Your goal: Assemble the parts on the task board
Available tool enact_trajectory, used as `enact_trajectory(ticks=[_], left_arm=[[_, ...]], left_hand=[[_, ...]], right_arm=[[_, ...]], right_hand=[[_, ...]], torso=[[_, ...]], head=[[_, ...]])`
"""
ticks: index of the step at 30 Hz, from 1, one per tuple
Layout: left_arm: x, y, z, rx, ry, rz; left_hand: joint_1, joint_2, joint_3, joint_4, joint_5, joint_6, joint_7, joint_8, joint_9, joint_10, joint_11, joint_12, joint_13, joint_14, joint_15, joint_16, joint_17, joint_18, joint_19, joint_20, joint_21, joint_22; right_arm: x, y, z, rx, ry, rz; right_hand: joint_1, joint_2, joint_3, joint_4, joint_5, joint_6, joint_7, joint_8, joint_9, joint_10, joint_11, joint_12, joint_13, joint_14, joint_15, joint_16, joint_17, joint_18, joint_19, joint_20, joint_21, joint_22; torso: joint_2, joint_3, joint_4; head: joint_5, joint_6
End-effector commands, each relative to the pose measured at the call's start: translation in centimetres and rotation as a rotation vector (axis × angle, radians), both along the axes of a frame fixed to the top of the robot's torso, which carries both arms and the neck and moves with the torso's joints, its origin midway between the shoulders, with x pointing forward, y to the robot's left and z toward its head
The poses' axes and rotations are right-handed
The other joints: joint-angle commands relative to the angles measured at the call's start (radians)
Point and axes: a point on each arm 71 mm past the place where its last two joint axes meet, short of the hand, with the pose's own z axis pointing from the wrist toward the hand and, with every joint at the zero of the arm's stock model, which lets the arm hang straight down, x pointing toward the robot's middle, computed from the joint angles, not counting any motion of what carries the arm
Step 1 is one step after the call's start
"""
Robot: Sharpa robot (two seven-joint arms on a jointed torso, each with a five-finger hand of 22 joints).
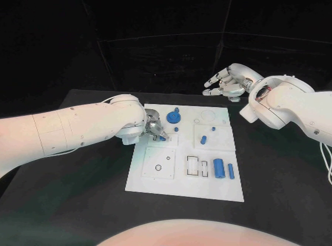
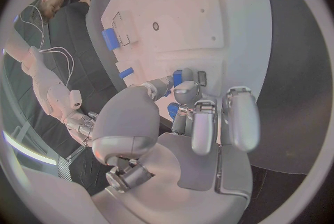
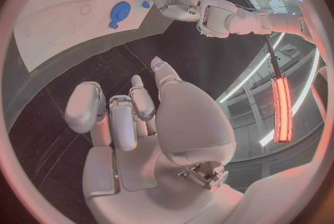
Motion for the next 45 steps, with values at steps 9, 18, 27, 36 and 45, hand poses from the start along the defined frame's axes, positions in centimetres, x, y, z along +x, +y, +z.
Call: enact_trajectory(ticks=[9,18,27,36,45], left_arm=[[0.3,-0.3,-0.21,0.026,0.021,-0.023],[0.5,-0.56,-0.23,0.034,0.029,-0.032],[0.62,-0.61,-0.21,0.036,0.029,-0.031],[0.64,-0.7,-0.16,0.03,0.024,-0.032],[0.62,-0.73,-0.1,0.026,0.02,-0.032]], left_hand=[[-0.064,0.002,0.062,-0.063,0.001,0.018,0.001,-0.021,-0.031,0.001,0.003,-0.001,-0.004,0.106,0.0,0.003,0.263,-0.011,0.005,0.003,-0.006,-0.009],[-0.09,0.005,0.048,-0.051,0.002,0.031,0.0,-0.032,-0.048,0.004,0.002,0.005,0.003,0.106,-0.001,0.003,0.263,-0.011,0.006,0.003,-0.006,-0.007],[-0.114,0.006,0.036,-0.04,0.001,0.046,-0.002,-0.039,-0.061,0.009,0.001,0.014,0.012,0.106,-0.002,0.003,0.263,-0.012,0.006,0.002,-0.006,-0.005],[-0.163,0.016,0.012,-0.005,0.001,0.069,-0.005,-0.051,-0.086,0.02,-0.001,0.027,0.027,0.106,-0.003,0.003,0.263,-0.014,0.01,0.001,0.0,0.007],[-0.203,0.008,-0.027,0.02,-0.002,0.085,-0.006,-0.059,-0.105,0.025,-0.002,0.032,0.032,0.106,-0.004,0.003,0.263,-0.015,0.012,0.0,0.003,0.013]], right_arm=[[0.14,0.24,0.11,0.001,-0.009,0.011],[0.18,0.28,0.06,0.0,-0.006,0.012],[0.19,0.33,0.03,-0.001,-0.005,0.013],[0.21,0.37,0.01,-0.001,-0.004,0.015],[0.21,0.37,0.0,-0.002,-0.003,0.016]], right_hand=[[0.001,0.011,-0.003,0.007,0.004,-0.006,0.003,0.007,-0.001,-0.008,0.0,-0.003,-0.001,0.052,-0.006,-0.007,0.01,0.006,-0.007,-0.002,-0.006,-0.004],[0.001,0.011,-0.003,0.007,0.004,-0.006,0.003,0.007,-0.001,-0.008,0.0,-0.003,-0.001,0.052,-0.006,-0.007,0.01,0.006,-0.007,-0.002,-0.006,-0.004],[0.001,0.011,-0.003,0.007,0.004,-0.006,0.003,0.007,-0.001,-0.008,0.0,-0.003,-0.001,0.052,-0.006,-0.007,0.01,0.006,-0.007,-0.002,-0.006,-0.004],[0.001,0.011,-0.003,0.007,0.004,-0.006,0.003,0.007,-0.001,-0.008,0.0,-0.003,-0.001,0.052,-0.006,-0.007,0.01,0.006,-0.007,-0.002,-0.006,-0.004],[-0.002,0.013,-0.005,0.01,0.005,-0.006,0.003,0.009,-0.001,-0.008,0.0,-0.002,-0.001,0.052,-0.005,-0.008,0.009,0.006,-0.007,-0.002,-0.007,-0.005]], torso=[[0.001,0.0004,-0.0015],[0.0,-0.0001,-0.001],[0.0,0.0001,0.0006],[0.0,0.0001,-0.0001],[0.0,0.0005,0.0002]], head=[[0.0,-0.005],[-0.004,-0.007],[-0.004,-0.009],[-0.003,-0.011],[-0.005,-0.012]])
